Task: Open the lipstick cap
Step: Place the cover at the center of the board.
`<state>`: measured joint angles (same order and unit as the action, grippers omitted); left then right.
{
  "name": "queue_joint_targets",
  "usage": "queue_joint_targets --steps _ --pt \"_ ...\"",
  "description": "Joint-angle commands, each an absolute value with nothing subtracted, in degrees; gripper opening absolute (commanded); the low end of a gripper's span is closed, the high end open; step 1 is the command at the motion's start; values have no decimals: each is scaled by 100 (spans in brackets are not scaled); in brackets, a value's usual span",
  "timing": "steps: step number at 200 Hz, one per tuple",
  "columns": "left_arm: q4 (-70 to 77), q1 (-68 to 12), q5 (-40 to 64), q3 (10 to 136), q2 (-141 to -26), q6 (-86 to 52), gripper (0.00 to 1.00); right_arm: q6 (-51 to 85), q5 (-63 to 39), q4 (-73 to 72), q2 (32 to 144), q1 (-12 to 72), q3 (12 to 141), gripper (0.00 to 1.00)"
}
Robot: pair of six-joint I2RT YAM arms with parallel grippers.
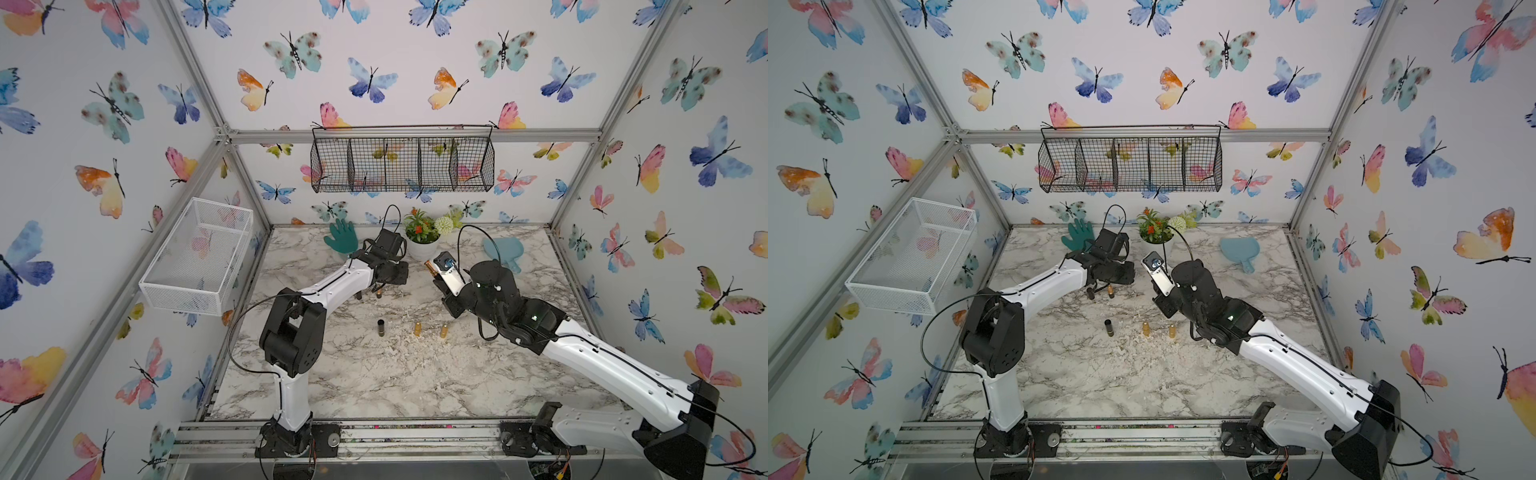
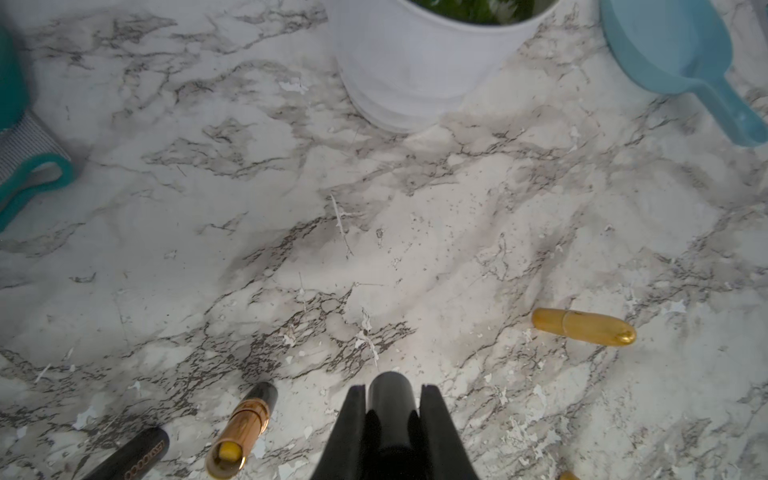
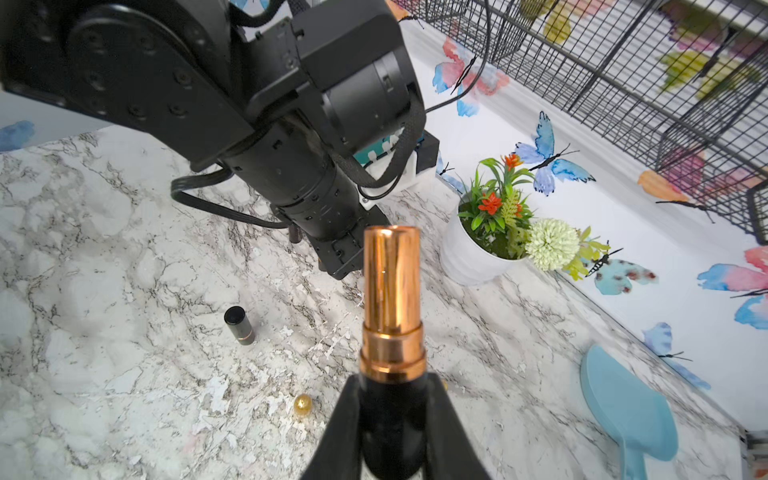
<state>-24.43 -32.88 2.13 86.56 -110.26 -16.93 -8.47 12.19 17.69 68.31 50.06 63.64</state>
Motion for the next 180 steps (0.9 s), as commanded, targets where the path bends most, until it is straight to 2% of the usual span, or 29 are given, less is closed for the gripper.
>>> queue_joint_targets --steps 1,137,180 --pt "-2134 -3422 -134 8606 -11249 -1723 13 -738 1345 1854 6787 4992 6320 2" --pt "-2086 -3573 -380 8363 -11863 -1698 17 -580 1397 1837 6627 4992 6082 2" --pt "-2114 -3593 -404 8342 -11978 -1627 22 -580 1415 1819 6645 4993 6065 2"
